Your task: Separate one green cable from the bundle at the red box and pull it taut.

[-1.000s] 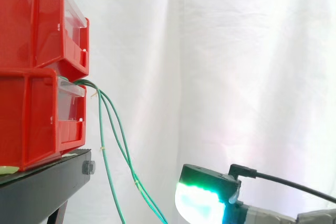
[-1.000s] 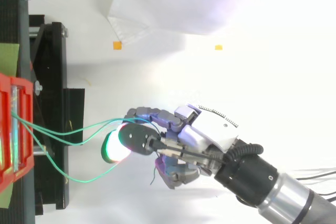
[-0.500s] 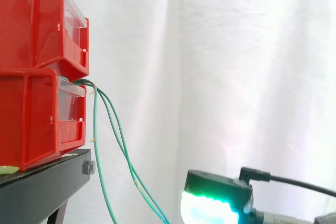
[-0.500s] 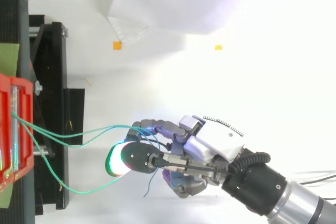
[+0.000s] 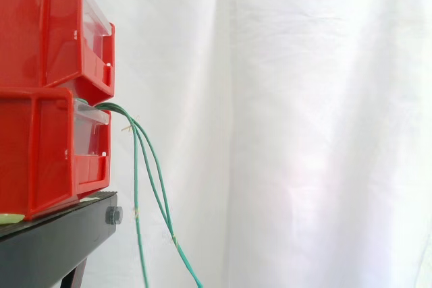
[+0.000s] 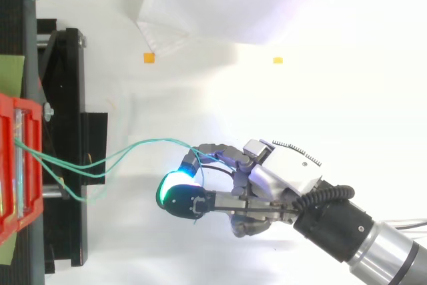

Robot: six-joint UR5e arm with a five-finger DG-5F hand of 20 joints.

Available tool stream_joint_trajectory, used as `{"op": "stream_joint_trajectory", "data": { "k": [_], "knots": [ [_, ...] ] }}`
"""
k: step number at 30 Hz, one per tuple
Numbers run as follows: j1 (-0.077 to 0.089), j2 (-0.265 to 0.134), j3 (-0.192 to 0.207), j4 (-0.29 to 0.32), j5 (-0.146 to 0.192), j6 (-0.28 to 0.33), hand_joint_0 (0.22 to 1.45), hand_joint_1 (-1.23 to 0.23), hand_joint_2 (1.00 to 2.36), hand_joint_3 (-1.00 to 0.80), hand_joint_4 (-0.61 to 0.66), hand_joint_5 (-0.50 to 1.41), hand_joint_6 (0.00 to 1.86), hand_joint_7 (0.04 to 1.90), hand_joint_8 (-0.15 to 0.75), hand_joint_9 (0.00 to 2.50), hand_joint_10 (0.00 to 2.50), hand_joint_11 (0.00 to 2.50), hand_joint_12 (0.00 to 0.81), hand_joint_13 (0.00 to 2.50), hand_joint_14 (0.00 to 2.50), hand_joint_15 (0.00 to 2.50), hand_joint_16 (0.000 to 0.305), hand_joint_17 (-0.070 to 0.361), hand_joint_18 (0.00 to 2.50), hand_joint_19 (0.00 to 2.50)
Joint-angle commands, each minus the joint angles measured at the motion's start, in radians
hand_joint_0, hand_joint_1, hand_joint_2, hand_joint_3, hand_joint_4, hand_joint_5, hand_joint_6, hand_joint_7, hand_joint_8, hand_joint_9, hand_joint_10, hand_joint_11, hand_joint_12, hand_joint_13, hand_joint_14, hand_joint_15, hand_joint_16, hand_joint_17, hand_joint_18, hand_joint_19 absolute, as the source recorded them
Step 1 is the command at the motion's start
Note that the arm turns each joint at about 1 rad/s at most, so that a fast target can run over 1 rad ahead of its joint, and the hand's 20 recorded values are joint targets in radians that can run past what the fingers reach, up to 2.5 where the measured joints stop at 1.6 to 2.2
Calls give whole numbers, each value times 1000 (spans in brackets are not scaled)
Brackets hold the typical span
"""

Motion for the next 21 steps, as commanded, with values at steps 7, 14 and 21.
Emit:
{"op": "stream_joint_trajectory", "data": {
  "k": [7,14,21],
  "knots": [
    [0,0,3,-3,6,0,680,-799,1020,-134,415,-37,505,1209,350,1628,12,1795,358,1414,780,1442,50,113,1201,1462],
    [-1,0,7,-3,6,-2,658,-860,1020,-193,337,-63,505,1119,326,1554,13,1703,342,1357,668,1505,48,108,1071,1471],
    [0,0,16,-5,25,-5,477,-770,1000,-500,317,-12,504,1223,367,1704,14,1727,397,1410,731,1418,60,134,1144,1428]
  ]
}}
